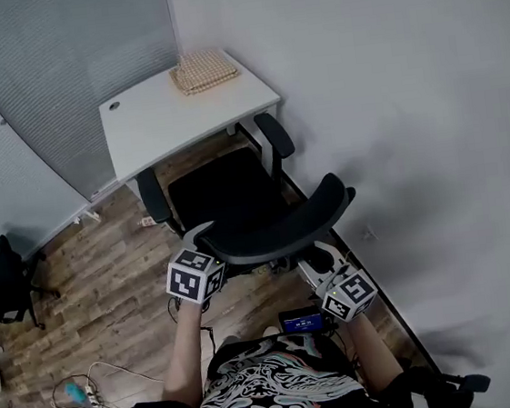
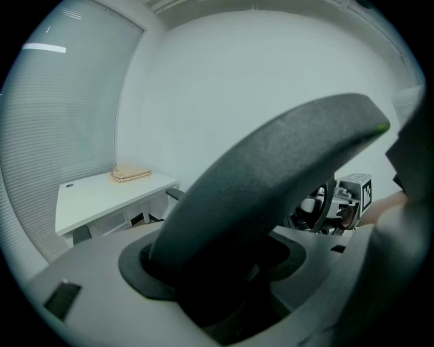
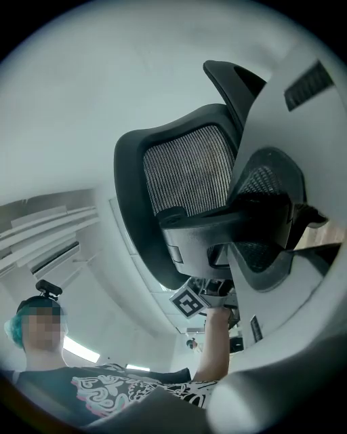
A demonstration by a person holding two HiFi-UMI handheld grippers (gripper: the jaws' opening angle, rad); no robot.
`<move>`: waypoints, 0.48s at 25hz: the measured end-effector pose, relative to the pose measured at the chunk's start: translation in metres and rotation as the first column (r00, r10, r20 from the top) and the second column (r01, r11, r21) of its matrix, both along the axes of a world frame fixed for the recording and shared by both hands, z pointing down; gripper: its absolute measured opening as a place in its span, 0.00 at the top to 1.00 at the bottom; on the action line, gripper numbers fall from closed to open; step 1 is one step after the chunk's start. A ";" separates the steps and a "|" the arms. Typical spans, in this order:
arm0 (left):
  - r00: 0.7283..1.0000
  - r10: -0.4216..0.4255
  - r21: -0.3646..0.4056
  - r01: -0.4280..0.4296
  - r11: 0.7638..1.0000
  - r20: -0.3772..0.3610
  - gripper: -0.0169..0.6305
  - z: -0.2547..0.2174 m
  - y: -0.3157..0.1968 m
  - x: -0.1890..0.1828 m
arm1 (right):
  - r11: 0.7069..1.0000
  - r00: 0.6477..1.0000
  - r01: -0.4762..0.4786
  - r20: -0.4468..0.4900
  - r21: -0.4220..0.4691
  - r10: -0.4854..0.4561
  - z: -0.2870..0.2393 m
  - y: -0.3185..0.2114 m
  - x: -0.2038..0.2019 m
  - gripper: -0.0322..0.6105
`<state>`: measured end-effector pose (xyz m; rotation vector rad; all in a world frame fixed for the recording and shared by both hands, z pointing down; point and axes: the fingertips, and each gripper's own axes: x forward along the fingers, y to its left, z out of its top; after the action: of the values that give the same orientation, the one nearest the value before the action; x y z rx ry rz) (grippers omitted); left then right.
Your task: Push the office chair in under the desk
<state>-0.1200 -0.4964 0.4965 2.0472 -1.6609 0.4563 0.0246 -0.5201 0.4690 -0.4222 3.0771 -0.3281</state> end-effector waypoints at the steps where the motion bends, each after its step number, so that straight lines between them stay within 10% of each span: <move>1: 1.000 0.000 0.003 0.000 1.000 -0.002 0.49 -0.002 -0.002 0.000 | 1.000 1.000 0.002 -0.002 -0.002 -0.002 -0.001 -0.003 -0.001 0.79; 12: 1.000 -0.004 0.007 0.004 1.000 -0.011 0.50 0.002 -0.017 0.011 | 0.999 0.999 0.046 -0.023 -0.015 -0.047 0.004 -0.028 0.005 0.79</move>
<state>-0.1092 -0.5132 0.4986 2.0473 -1.6628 0.4372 0.0297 -0.5478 0.4734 -0.3576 3.1131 -0.3490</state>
